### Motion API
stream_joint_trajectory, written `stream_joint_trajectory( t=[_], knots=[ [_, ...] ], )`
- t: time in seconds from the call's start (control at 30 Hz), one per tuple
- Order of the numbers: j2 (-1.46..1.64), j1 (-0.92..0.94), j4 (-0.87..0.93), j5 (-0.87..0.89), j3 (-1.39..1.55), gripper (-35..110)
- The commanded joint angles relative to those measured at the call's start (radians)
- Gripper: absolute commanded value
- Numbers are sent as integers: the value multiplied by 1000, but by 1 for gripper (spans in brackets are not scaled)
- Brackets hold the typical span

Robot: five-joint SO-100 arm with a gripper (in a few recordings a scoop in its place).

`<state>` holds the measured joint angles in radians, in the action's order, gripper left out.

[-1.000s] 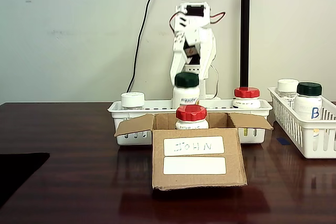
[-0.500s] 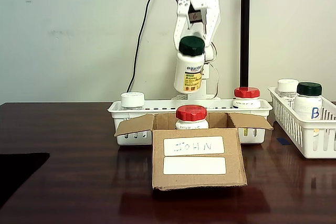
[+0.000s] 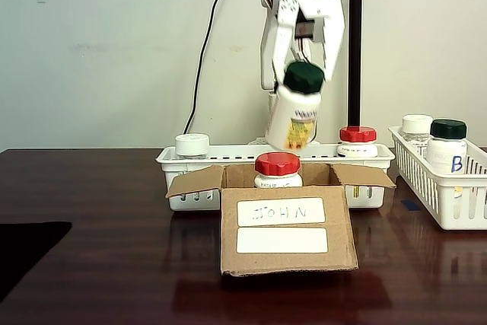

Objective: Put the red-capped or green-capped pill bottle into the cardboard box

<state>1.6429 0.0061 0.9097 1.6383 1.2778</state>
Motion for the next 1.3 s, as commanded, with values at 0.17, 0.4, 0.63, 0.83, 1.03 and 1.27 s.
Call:
stream_joint_trajectory(
  t=[0.17, 0.4, 0.63, 0.83, 1.03, 1.27],
  knots=[
    [-11, -34, -89, -21, -55, 2],
    [9, -57, -106, -23, -11, 28],
    [5, -69, -126, -20, -12, 67],
    [72, -71, -11, -17, -14, 73],
    [282, -84, 210, -2, 61, 59],
    [603, -61, 354, 77, 305, 2]
  ],
)
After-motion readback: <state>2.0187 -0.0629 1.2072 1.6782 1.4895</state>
